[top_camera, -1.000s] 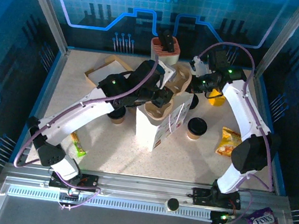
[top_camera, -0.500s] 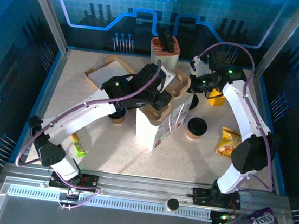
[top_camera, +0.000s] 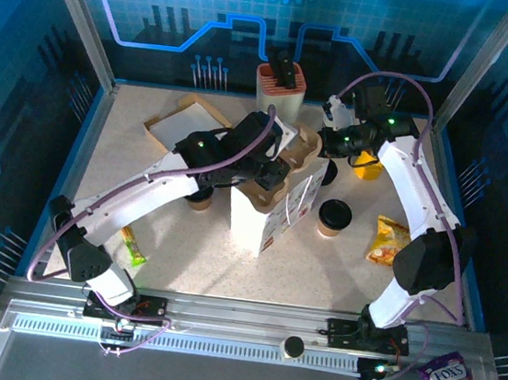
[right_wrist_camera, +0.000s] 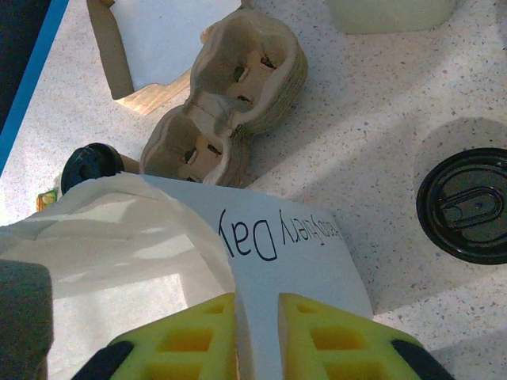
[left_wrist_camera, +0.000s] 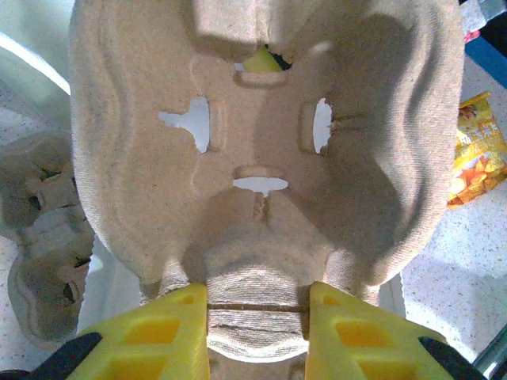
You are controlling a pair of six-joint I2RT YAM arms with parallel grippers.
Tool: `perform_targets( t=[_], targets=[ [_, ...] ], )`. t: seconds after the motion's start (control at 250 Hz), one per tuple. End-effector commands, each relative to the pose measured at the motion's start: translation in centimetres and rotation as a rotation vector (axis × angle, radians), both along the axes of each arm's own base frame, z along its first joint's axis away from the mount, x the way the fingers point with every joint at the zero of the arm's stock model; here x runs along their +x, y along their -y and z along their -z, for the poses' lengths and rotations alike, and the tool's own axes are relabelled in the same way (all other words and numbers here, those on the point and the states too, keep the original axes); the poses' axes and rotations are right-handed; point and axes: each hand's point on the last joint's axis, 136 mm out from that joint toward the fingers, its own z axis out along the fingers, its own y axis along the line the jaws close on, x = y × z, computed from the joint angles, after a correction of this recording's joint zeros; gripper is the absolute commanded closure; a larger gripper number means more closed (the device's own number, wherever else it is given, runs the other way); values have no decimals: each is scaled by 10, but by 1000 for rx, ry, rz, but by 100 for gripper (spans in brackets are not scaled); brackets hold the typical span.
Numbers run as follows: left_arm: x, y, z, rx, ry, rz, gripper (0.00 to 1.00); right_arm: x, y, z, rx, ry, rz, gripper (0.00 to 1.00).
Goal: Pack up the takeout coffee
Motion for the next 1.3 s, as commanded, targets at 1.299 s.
perform_targets(
  t=[1.299],
  targets=[
    [-11,-4,26,70,-76,25,70,-8,19,-20,26,24,32,77]
  ],
)
